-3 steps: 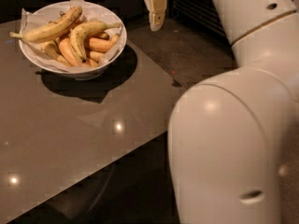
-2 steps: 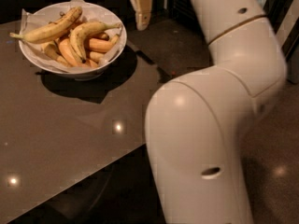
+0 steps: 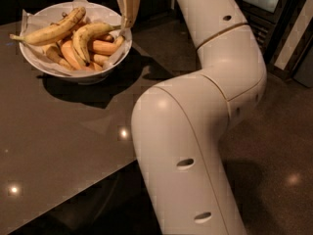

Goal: Pick banana from white bowl

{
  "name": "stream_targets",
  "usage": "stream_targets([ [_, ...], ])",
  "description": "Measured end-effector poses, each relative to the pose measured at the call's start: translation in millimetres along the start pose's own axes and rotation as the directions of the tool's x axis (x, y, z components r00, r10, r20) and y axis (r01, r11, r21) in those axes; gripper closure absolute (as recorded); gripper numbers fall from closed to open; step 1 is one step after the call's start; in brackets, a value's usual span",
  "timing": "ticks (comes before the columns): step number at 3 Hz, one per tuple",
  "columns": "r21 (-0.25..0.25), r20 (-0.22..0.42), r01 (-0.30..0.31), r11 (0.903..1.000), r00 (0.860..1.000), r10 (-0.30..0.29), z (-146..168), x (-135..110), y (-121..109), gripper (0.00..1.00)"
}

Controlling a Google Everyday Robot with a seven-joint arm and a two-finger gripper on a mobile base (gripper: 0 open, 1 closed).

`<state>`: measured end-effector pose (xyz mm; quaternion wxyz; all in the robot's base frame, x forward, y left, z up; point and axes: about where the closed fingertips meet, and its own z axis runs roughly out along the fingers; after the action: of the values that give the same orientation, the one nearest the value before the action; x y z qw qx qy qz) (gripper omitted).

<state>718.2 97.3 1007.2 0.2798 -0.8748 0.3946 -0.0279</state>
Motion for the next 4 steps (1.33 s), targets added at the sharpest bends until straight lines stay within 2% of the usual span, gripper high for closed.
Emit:
stream_targets([
  [1, -0.005, 0.033, -0.002, 1.0000, 0.999, 0.002, 11.9, -5.2, -2.9, 0.36],
  [3, -0.038, 0.066, -0.006, 0.9993, 0.998, 0.008, 36.6, -18.0, -6.9, 0.42],
  [4, -0.058, 0.073, -0.004, 0.9983, 0.997, 0.008, 47.7, -23.9, -8.0, 0.41],
])
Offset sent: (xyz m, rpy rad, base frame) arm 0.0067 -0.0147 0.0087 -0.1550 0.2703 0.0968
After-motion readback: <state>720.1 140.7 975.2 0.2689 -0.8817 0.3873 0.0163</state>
